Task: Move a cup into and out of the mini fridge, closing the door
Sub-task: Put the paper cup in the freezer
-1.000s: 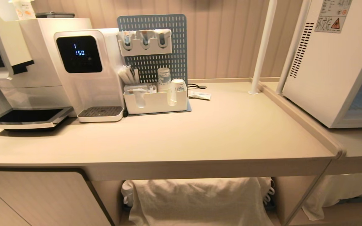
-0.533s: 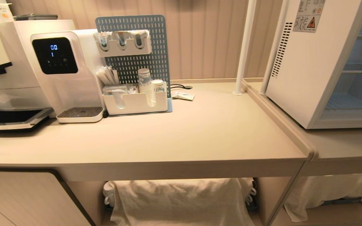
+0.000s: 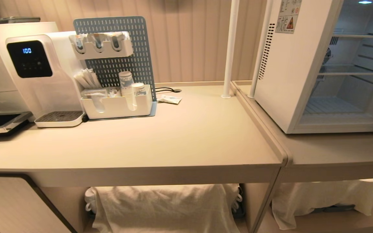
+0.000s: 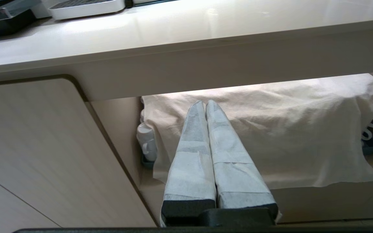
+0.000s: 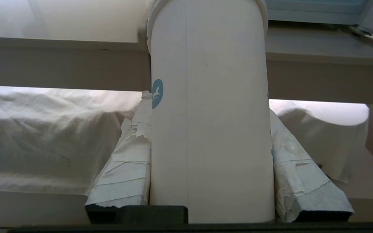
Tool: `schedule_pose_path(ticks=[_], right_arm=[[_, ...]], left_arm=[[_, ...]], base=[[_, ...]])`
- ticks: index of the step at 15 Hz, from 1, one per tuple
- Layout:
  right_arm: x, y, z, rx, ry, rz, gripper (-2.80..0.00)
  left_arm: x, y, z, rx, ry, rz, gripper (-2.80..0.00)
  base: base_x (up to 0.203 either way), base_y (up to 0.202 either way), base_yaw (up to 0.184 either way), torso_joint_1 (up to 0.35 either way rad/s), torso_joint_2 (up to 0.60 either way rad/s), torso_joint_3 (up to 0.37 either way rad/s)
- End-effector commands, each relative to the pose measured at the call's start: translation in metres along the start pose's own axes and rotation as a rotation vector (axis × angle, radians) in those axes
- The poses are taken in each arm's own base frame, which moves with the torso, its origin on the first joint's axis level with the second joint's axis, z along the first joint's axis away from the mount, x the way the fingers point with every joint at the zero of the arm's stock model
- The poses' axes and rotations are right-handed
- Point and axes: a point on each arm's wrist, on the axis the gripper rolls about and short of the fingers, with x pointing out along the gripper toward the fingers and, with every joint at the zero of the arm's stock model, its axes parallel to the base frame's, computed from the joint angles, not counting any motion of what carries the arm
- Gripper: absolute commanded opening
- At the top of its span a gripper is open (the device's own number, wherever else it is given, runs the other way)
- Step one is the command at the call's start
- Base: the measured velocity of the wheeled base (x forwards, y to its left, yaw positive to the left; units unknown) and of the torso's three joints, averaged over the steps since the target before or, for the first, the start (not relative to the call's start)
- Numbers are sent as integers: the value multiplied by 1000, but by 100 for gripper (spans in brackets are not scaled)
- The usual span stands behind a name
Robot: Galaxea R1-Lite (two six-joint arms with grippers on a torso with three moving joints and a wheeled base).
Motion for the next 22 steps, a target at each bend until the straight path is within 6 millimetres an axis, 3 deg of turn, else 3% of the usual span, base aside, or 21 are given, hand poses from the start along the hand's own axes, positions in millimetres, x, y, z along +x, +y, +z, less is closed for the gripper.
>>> schedule_pose_path(ticks=[1,17,22], right_arm=[[0,0,0,-1,1,1,-280],[0,0,0,-1,1,1,-280],[-2,-1,4,48,19,-7,-280]], left_arm=[[0,0,0,0,2,1,-280],[0,0,0,4,0,-2,-280],[0,0,0,-68,-7,6,-280]], base=[[0,-195,0,0,2,1],[0,-195,1,3,1,2],[0,-40,0,0,1,2]])
